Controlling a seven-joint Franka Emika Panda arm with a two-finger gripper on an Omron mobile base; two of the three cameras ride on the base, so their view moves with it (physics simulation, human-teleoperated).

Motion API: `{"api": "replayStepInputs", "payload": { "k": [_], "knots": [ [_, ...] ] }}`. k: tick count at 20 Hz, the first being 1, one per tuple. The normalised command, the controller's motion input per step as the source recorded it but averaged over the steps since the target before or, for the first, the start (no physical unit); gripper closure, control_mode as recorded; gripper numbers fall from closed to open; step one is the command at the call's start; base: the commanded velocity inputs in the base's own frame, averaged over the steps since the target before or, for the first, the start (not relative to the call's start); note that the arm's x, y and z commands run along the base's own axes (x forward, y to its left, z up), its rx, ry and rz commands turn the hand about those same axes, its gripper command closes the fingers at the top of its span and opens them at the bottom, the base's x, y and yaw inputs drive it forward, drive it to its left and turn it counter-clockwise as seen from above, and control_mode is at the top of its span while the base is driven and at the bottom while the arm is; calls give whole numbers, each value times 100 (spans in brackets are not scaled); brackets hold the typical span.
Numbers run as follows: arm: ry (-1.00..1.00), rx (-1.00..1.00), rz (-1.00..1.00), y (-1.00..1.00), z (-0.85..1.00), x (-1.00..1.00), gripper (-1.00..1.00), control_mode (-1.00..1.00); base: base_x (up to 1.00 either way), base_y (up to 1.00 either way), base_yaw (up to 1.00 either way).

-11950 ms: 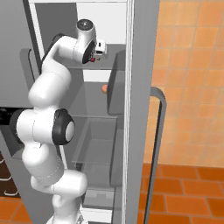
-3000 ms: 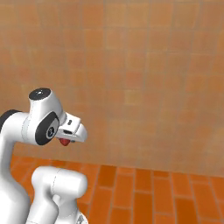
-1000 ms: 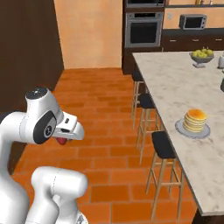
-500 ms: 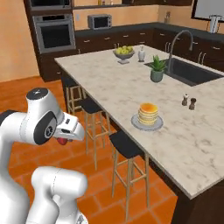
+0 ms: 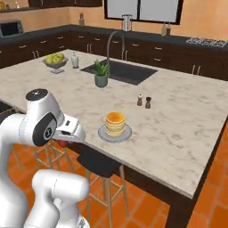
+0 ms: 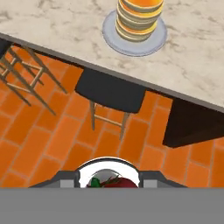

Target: Take the strawberry from the fridge and place it on top of the pancake, located on the dining counter.

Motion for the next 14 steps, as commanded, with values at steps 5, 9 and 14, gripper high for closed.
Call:
{"api": "replayStepInputs", "payload": {
  "k": [5,9,14],
  "knots": [
    [0,0,0,0,0,0,100,100,42,0,-80],
    [0,0,0,0,0,0,100,100,41,59,-60],
    [0,0,0,0,0,0,100,100,20,81,-28]
  ]
}}
